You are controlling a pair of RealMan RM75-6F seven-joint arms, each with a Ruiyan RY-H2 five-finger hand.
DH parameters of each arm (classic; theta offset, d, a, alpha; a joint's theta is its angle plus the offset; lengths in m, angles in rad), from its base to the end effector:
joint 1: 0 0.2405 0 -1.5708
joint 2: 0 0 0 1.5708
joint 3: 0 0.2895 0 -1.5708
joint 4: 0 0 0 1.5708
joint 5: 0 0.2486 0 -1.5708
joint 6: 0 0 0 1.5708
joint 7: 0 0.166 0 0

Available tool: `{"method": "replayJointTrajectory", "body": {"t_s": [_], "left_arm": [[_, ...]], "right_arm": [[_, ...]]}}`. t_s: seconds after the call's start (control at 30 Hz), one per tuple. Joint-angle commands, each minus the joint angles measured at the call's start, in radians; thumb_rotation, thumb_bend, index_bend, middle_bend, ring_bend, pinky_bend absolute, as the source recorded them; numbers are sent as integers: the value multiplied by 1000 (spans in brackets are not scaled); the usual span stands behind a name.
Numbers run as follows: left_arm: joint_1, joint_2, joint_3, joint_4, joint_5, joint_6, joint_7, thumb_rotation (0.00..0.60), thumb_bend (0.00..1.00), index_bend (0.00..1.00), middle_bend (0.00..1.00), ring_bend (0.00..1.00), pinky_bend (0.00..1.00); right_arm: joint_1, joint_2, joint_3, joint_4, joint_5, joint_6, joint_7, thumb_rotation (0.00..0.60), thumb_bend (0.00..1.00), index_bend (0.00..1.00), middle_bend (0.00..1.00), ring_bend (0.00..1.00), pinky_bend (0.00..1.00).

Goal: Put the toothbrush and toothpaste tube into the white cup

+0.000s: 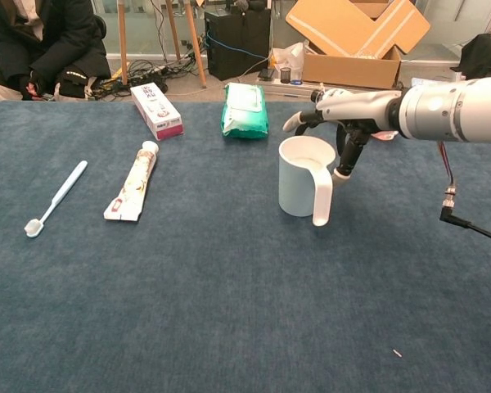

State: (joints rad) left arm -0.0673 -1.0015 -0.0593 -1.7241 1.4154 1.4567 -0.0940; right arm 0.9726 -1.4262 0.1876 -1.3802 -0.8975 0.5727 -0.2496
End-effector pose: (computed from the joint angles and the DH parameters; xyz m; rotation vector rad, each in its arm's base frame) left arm -0.3570 0.2030 0.1707 -1.2795 -1.0250 -0.9144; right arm -0.1473 -0.4615 -0.0464 2.0299 -1.0844 0.7123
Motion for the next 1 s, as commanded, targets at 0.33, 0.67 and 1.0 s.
{"method": "replayJointTrajectory", "body": {"t_s": [0.33, 0.67, 1.0], "left_arm": [[1, 3, -2, -3, -1, 0, -5, 600, 219, 410, 461, 416, 494], [2, 6, -3, -3, -3, -2, -11, 600, 219, 410, 461, 416, 494], [0, 4, -4, -2, -7, -7, -8, 600, 218, 410, 461, 416, 494]], "right_arm": [[8, -38, -9, 52, -47, -30, 91, 600, 56, 107, 194, 62, 395], [0, -84, -8, 101, -91, 4, 140, 600, 64, 229, 311, 126, 395], [-25, -123, 5, 144, -158, 64, 203, 600, 76, 420, 510, 309, 454]]}}
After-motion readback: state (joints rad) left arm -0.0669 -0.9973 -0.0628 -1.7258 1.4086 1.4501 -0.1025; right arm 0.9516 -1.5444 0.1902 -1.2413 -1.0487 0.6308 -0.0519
